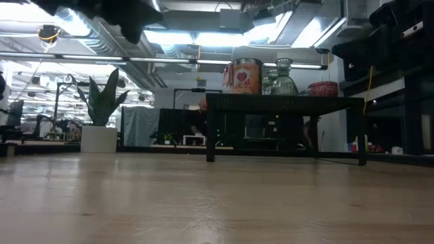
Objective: Pick & Place candle stick holders
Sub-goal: Return to Home Position
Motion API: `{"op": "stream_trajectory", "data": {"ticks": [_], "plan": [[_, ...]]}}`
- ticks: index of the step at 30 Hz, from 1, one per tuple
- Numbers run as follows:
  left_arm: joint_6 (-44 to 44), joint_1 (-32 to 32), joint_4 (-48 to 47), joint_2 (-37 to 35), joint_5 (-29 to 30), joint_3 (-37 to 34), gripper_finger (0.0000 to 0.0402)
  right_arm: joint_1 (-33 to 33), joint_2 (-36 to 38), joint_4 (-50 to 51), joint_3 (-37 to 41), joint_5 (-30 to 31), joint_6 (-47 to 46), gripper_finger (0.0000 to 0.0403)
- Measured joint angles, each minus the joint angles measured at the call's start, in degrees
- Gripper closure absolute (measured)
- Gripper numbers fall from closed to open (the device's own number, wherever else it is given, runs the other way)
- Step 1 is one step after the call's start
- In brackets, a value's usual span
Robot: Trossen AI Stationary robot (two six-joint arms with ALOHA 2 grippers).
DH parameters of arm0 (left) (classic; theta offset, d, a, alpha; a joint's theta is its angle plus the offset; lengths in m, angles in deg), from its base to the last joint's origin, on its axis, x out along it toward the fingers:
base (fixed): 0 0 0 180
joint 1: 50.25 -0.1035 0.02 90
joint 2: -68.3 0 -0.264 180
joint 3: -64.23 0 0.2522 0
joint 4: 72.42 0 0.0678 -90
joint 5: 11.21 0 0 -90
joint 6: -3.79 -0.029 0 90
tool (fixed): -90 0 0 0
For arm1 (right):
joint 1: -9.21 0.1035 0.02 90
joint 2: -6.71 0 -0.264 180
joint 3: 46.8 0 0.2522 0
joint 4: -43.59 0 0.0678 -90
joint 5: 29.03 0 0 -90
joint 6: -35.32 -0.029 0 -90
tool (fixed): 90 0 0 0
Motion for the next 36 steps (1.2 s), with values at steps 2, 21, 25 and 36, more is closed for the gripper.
{"op": "stream_trajectory", "data": {"ticks": [2,21,25,36], "plan": [[-0.18,0.00,1.87,-2.44,-0.48,-2.78,0.0400,0.00,0.00,-0.01,0.00,0.00,0.00,0.0397],[1.80,-0.02,12.57,-22.59,-0.48,-25.76,0.0400,0.01,0.00,0.01,-0.02,0.00,0.00,0.0397],[1.83,-0.02,13.09,-27.07,-0.13,-29.08,0.0400,0.02,0.00,0.01,-0.02,0.00,0.00,0.0397],[1.82,-0.02,10.84,-36.51,0.38,-33.84,0.0400,0.01,0.00,0.01,-0.02,0.00,0.00,0.0397]]}}
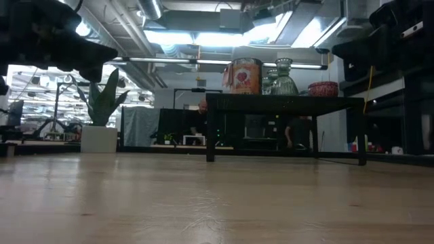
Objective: Pick & Place candle stick holders
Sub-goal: Return to Home Position
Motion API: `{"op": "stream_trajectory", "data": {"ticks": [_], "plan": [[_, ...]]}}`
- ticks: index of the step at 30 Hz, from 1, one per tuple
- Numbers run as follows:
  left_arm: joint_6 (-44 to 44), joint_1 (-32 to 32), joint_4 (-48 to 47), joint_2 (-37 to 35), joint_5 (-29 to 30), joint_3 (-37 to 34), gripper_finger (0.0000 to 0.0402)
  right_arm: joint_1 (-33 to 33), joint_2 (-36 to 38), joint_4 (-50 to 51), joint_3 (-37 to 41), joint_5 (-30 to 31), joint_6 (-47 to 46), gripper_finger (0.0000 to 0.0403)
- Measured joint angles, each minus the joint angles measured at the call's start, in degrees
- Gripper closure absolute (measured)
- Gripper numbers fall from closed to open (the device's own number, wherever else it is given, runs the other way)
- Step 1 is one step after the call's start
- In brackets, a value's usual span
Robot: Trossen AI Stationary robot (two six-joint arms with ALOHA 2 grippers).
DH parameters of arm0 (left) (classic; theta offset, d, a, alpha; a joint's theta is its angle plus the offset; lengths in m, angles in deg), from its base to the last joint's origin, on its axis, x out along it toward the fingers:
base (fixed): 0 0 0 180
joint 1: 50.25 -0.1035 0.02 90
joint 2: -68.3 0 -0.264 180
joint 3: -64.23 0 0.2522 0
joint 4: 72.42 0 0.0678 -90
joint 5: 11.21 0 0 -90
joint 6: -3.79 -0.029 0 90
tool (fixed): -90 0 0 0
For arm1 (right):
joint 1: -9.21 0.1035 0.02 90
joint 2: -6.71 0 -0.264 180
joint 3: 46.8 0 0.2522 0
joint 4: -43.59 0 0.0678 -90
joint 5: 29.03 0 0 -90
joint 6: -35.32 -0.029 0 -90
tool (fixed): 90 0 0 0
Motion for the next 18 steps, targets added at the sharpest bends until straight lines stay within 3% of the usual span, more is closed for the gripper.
{"op": "stream_trajectory", "data": {"ticks": [18], "plan": [[-1.04,0.00,-11.42,-11.86,-0.66,-0.02,0.0400,0.01,0.00,0.00,0.00,-0.01,0.00,0.0397]]}}
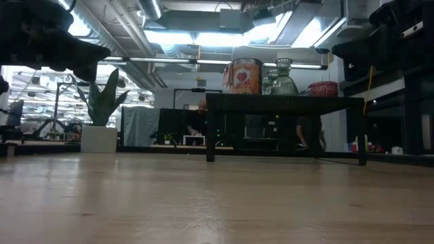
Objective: Pick & Place candle stick holders
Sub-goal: Return to Home Position
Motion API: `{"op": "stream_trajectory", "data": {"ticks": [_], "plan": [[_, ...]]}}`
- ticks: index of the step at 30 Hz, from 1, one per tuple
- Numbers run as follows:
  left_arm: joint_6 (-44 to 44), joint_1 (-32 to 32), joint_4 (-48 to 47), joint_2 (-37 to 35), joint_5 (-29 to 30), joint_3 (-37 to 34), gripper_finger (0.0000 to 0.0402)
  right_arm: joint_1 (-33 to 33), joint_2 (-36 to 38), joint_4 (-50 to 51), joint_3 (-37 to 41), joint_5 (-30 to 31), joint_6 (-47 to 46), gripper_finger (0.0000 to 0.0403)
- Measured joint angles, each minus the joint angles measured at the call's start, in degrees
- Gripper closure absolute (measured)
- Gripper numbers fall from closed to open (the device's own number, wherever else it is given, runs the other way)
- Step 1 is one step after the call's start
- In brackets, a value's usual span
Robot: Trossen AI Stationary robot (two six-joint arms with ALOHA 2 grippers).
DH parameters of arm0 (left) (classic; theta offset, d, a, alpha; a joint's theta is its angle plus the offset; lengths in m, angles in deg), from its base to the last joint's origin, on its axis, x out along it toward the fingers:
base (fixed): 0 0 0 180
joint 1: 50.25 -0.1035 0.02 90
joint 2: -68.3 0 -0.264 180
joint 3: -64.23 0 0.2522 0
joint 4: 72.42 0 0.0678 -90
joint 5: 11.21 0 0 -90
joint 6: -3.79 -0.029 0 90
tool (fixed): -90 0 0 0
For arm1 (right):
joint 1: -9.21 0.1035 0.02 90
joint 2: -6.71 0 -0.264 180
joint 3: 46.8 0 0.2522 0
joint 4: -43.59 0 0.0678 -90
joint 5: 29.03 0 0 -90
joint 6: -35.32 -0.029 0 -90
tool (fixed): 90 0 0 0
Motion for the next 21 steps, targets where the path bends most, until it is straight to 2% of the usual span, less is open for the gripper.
{"op": "stream_trajectory", "data": {"ticks": [7,13,21], "plan": [[0.47,0.00,0.10,0.00,-0.94,0.02,0.0400,0.00,0.00,0.01,0.00,0.01,0.00,0.0397],[4.48,0.00,0.08,0.00,-0.92,0.02,0.0400,-0.01,0.00,0.00,0.00,0.00,0.01,0.0397],[3.70,0.00,0.23,0.00,-0.91,0.00,0.0400,-0.02,0.00,0.00,0.00,0.01,0.00,0.0397]]}}
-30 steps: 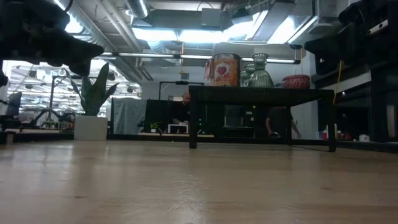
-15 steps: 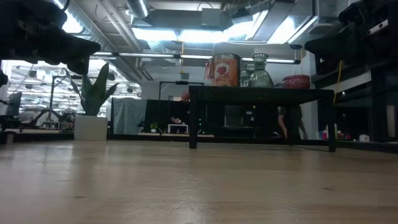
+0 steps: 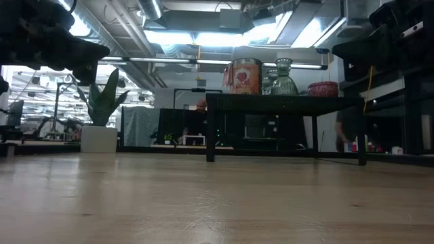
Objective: Pick & Place candle stick holders
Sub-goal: Return to Home Position
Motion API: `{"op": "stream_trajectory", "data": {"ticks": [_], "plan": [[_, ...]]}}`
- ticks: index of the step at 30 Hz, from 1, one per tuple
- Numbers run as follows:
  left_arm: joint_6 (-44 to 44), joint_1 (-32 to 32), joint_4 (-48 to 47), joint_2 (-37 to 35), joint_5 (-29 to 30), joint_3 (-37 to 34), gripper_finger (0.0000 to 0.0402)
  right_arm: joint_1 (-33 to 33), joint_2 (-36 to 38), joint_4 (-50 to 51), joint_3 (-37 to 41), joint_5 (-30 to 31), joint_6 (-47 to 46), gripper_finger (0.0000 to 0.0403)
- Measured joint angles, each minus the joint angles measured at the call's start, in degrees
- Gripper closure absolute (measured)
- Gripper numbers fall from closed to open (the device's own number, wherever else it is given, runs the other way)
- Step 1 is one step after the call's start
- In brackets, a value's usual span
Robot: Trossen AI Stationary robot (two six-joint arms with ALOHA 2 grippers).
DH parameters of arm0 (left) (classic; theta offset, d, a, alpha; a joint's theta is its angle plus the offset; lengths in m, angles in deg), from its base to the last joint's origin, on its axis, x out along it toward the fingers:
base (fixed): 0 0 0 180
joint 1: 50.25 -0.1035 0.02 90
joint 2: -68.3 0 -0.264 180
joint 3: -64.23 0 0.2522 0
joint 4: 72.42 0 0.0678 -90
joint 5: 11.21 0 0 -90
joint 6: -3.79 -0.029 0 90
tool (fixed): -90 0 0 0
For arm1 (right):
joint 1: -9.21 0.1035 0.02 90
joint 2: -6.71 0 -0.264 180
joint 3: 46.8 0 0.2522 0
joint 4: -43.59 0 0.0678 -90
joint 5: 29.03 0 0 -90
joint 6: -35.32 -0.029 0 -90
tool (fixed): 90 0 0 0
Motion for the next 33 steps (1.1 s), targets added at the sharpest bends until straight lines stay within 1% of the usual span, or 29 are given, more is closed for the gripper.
{"op": "stream_trajectory", "data": {"ticks": [24,33], "plan": [[-0.13,0.00,0.08,0.00,0.04,0.00,0.0400,0.01,0.42,0.04,-0.04,0.00,0.00,0.0397],[-0.13,0.00,0.10,0.00,0.07,0.00,0.0400,0.02,4.86,0.15,-0.05,-0.01,-0.02,0.0397]]}}
